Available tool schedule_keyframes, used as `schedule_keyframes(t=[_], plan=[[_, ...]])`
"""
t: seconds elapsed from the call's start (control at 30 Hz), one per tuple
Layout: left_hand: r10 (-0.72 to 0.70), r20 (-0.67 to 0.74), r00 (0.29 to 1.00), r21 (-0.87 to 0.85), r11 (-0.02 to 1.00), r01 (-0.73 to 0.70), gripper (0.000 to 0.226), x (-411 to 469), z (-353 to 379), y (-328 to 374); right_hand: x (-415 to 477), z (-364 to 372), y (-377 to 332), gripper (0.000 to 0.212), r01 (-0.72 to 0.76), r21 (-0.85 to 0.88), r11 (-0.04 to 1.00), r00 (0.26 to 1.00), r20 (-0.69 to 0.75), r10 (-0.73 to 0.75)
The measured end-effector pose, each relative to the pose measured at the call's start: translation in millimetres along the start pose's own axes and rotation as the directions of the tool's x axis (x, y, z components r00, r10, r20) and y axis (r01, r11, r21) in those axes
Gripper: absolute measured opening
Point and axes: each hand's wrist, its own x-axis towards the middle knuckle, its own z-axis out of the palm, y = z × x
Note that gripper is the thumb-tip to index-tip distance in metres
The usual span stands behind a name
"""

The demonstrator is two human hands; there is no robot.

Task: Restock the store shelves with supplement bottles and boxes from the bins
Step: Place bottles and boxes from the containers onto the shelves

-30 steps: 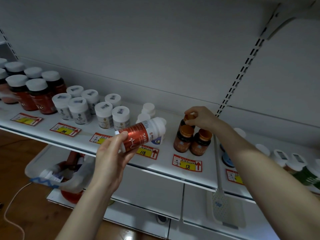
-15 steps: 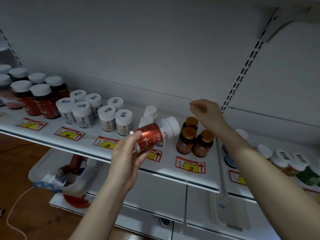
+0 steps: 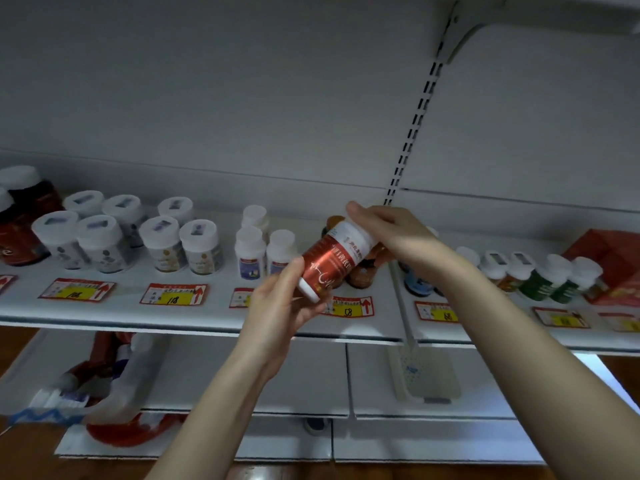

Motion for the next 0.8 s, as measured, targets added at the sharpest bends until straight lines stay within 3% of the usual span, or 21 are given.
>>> schedule_keyframes(t=[0.1,0.23,0.4,0.5,0.6,0.67,0.73,0.8], plan=[[-0.075,0.072,0.995,0.024,0.997,0.073,0.030,-3,19,-11,-21,-20,12,0.026,-0.012,0.058,0.998,0.999,-0.041,0.015],[-0.091,0.199,0.976,0.251,0.967,0.039,0.039,-12,48,-40,-51,-52,34,0.016,-0.028,0.063,0.998,0.988,-0.152,0.037],[0.006,0.368,0.930,0.459,0.869,-0.187,0.034,-24,93,-79,-96,-105,70,0.044,-0.075,0.103,0.992,0.959,-0.264,0.100],[0.059,0.505,0.861,0.487,0.804,-0.341,0.018,-37,135,-109,-129,-143,97,0.028,-0.087,0.150,0.985,0.937,-0.324,0.132],[0.154,0.610,0.777,0.591,0.564,-0.576,0.018,-46,179,-149,-168,-187,124,0.014,-0.069,0.139,0.988,0.924,-0.365,0.116],[0.129,0.690,0.713,0.627,0.387,-0.676,0.038,-51,210,-175,-196,-218,144,0.015,-0.062,0.092,0.994,0.912,-0.400,0.094],[0.124,0.774,0.621,0.597,0.184,-0.781,0.055,-57,239,-199,-219,-245,163,0.022,-0.099,0.028,0.995,0.884,-0.457,0.100],[0.149,0.846,0.511,0.515,0.012,-0.857,0.050,-62,268,-221,-240,-270,182,0.028,-0.131,-0.008,0.991,0.844,-0.525,0.107]])
